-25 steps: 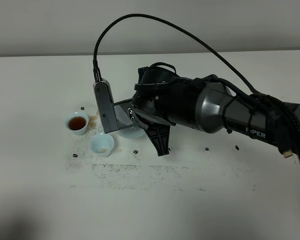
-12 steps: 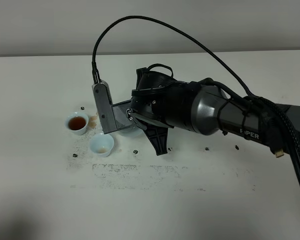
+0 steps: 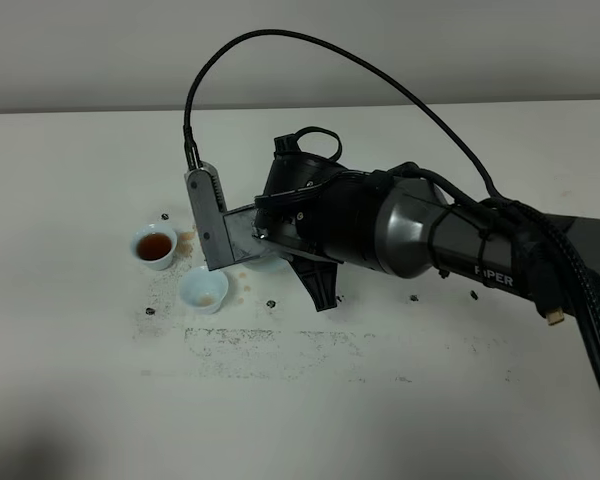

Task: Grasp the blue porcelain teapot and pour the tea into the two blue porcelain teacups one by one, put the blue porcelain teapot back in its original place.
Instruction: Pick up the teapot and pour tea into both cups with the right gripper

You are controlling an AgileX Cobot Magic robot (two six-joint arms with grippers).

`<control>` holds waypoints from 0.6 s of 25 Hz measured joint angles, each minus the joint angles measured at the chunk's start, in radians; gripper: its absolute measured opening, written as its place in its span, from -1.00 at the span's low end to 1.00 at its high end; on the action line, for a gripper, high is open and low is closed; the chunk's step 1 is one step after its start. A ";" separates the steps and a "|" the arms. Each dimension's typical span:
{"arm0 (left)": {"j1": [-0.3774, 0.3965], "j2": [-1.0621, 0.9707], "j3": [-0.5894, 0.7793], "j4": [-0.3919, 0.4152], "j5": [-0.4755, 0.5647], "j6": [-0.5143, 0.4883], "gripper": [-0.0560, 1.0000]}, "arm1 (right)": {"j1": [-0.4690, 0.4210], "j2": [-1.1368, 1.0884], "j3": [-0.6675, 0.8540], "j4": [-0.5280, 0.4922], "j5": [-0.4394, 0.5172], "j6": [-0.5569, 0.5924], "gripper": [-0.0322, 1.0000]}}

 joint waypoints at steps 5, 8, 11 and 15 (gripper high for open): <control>0.000 0.000 0.000 0.000 0.000 0.000 0.53 | 0.018 0.000 0.000 -0.024 0.009 0.032 -0.87; 0.000 0.000 0.000 0.000 0.000 0.000 0.53 | 0.024 0.000 0.000 -0.027 0.021 0.048 -0.87; 0.000 0.000 0.000 0.000 0.000 0.000 0.53 | 0.037 0.000 0.000 -0.033 0.029 0.062 -0.87; 0.000 0.000 0.000 0.000 0.000 0.000 0.53 | 0.039 0.000 0.000 -0.042 0.030 0.074 -0.87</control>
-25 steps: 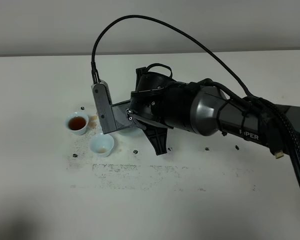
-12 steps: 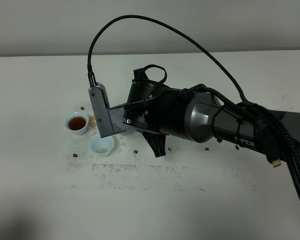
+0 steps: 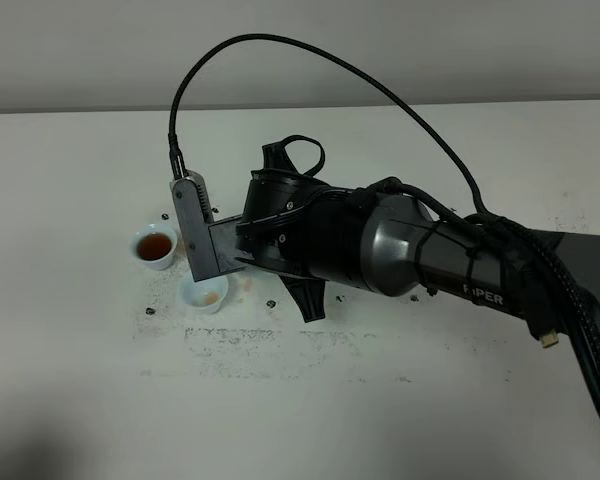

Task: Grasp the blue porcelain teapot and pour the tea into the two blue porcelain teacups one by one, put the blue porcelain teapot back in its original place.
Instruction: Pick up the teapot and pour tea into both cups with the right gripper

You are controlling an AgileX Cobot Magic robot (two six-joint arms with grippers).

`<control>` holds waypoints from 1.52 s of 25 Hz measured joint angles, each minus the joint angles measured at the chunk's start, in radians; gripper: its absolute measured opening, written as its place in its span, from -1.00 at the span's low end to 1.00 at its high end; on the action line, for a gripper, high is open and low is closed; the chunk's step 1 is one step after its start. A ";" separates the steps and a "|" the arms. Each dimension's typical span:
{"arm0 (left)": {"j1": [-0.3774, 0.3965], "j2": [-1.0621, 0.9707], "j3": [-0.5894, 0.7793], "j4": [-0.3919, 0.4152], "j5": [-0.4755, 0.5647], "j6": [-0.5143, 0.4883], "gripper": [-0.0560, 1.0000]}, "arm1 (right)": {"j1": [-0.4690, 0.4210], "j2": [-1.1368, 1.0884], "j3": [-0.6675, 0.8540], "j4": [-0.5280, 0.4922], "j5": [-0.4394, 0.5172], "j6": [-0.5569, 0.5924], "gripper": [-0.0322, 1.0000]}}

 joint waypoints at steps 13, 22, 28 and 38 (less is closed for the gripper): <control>0.000 0.000 0.000 0.000 0.000 0.000 0.53 | 0.021 0.000 0.000 -0.076 0.014 0.049 -0.87; 0.000 0.000 0.000 0.000 0.000 0.000 0.53 | 0.021 0.000 0.000 -0.085 0.015 0.060 -0.87; 0.000 0.000 0.000 0.000 0.000 0.000 0.53 | 0.021 0.018 0.000 -0.094 0.018 0.085 -0.87; 0.000 0.000 0.000 0.000 0.000 0.000 0.53 | 0.021 0.022 0.000 -0.084 0.024 0.100 -0.87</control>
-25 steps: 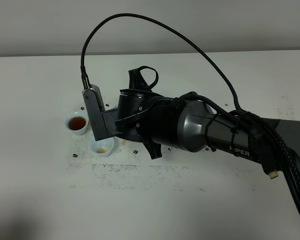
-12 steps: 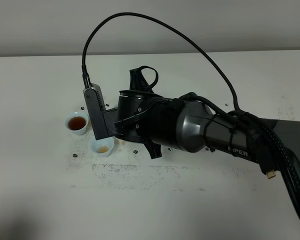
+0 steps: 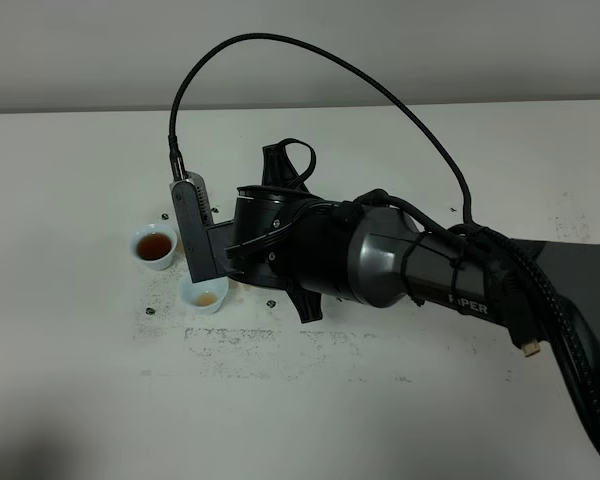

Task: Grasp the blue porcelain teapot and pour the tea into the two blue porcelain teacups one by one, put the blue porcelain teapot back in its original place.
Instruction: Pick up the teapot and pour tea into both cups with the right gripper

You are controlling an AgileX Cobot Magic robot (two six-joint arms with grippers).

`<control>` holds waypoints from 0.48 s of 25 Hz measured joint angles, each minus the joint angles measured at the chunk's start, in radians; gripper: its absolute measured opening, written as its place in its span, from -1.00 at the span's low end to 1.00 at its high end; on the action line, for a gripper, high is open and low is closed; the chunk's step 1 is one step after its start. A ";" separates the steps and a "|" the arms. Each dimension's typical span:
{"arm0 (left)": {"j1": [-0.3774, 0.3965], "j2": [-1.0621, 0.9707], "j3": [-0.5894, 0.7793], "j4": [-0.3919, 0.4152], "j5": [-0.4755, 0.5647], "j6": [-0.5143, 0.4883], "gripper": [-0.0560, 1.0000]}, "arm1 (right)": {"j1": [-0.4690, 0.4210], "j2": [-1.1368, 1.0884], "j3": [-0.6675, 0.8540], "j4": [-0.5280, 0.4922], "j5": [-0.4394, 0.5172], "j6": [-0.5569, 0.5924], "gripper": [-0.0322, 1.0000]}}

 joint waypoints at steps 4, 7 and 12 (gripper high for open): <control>0.000 0.000 0.000 0.000 0.000 0.000 0.53 | 0.008 0.000 0.016 0.002 -0.007 0.001 -0.87; 0.000 0.000 0.000 0.000 0.000 0.000 0.53 | 0.008 0.002 0.043 0.010 -0.021 0.009 -0.87; 0.000 0.000 0.000 0.000 0.000 0.000 0.53 | 0.008 0.006 0.045 -0.007 -0.027 0.022 -0.87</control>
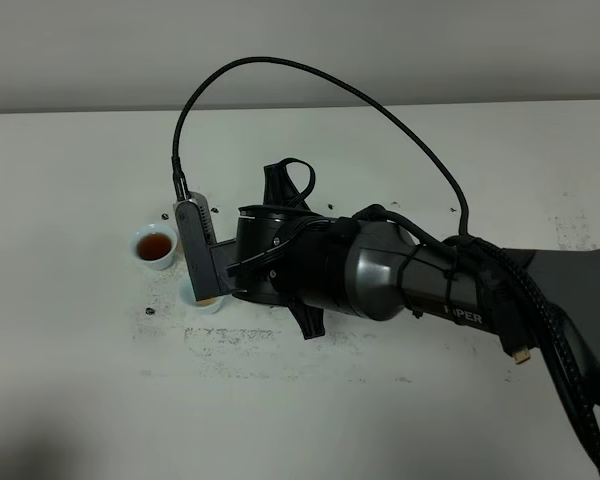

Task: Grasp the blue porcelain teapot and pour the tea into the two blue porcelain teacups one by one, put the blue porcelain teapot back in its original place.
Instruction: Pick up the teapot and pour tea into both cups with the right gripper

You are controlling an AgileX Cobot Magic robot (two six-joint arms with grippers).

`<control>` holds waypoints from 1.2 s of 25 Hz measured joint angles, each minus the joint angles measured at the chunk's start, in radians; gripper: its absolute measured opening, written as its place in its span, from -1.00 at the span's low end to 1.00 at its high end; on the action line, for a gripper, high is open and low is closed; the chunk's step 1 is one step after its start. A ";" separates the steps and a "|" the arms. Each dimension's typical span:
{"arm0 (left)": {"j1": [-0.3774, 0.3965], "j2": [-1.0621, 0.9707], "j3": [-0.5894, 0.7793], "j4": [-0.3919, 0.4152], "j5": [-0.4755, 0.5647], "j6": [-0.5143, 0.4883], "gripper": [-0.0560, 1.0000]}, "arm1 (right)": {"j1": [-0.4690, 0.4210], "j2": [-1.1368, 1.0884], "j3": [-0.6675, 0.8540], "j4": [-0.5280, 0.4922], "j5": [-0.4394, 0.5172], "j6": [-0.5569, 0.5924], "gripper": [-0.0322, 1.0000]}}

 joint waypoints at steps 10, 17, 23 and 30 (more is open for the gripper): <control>0.000 0.000 0.000 0.000 0.000 0.000 0.53 | 0.035 0.000 0.001 -0.067 0.004 0.030 -0.87; 0.000 0.000 0.000 0.000 0.000 0.000 0.53 | 0.040 0.000 0.001 -0.109 0.021 0.048 -0.87; 0.000 0.000 0.000 0.000 0.000 0.000 0.53 | 0.040 0.000 0.001 -0.130 0.036 0.068 -0.87; 0.000 0.000 0.000 0.000 0.000 0.000 0.53 | 0.050 0.000 0.001 -0.158 0.046 0.102 -0.87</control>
